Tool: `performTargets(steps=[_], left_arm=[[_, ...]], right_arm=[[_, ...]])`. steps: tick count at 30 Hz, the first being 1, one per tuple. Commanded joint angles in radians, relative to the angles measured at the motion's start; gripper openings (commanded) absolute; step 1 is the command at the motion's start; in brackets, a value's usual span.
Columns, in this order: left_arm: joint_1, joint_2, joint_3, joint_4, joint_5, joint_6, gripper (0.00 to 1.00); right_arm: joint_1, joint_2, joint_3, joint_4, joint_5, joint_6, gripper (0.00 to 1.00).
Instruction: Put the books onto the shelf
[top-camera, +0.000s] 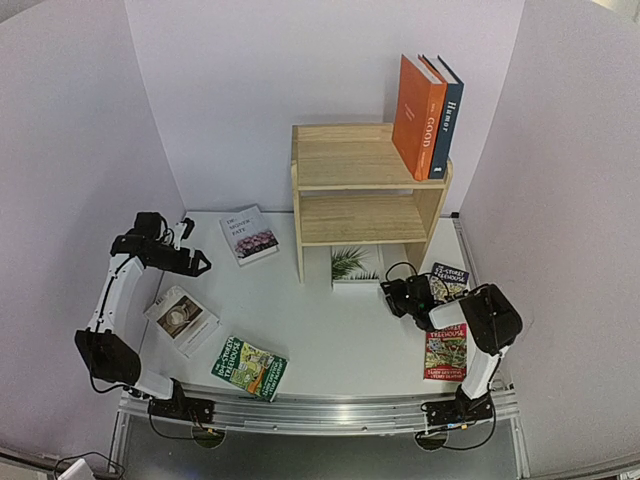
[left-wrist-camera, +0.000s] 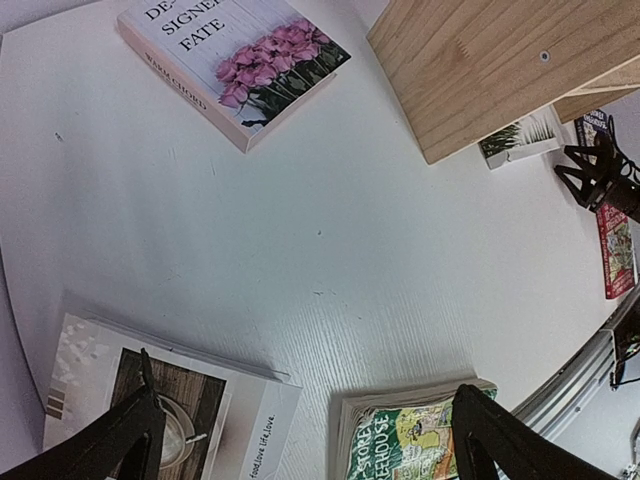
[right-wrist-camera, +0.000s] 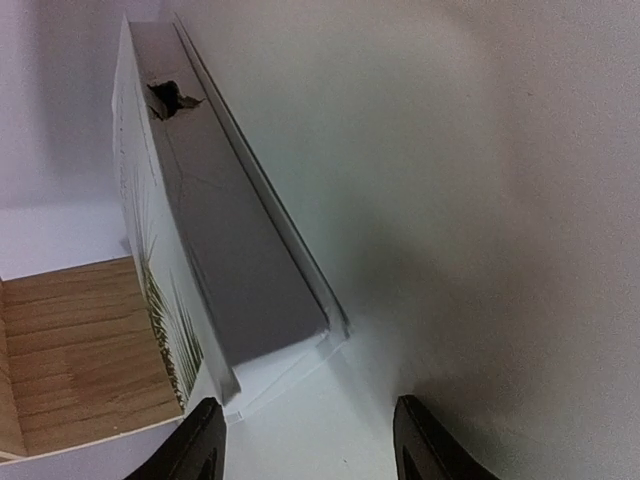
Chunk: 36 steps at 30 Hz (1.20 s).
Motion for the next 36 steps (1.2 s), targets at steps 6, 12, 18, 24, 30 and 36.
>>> performTargets(steps=[6, 12, 18, 24, 30, 36], left_arm=[[-0.003, -0.045, 0.014, -0.001, 0.002, 0.021, 1.0], [-0.003, -0.036, 0.022, -0.001, 0.01, 0.017, 1.0], [-0.003, -0.031, 0.022, -0.001, 0.019, 0.012, 1.0], [-0.003, -0.038, 0.022, -0.001, 0.016, 0.012, 1.0], [-0.003, -0.034, 0.03, -0.001, 0.017, 0.012, 1.0], [-0.003, -0.032, 0.026, -0.001, 0.021, 0.012, 1.0]], right_arm=[[-0.013, 0.111, 0.042, 0.31, 0.016, 0.025, 0.48], [-0.014, 0.071, -0.025, 0.306, 0.084, 0.057, 0.41], [-0.024, 0.091, 0.012, 0.305, 0.045, 0.036, 0.37], [-0.025, 0.122, 0.056, 0.301, 0.042, 0.026, 0.28], [-0.027, 0.148, 0.076, 0.297, 0.026, 0.036, 0.25], [-0.027, 0.166, 0.106, 0.261, 0.013, 0.03, 0.23]])
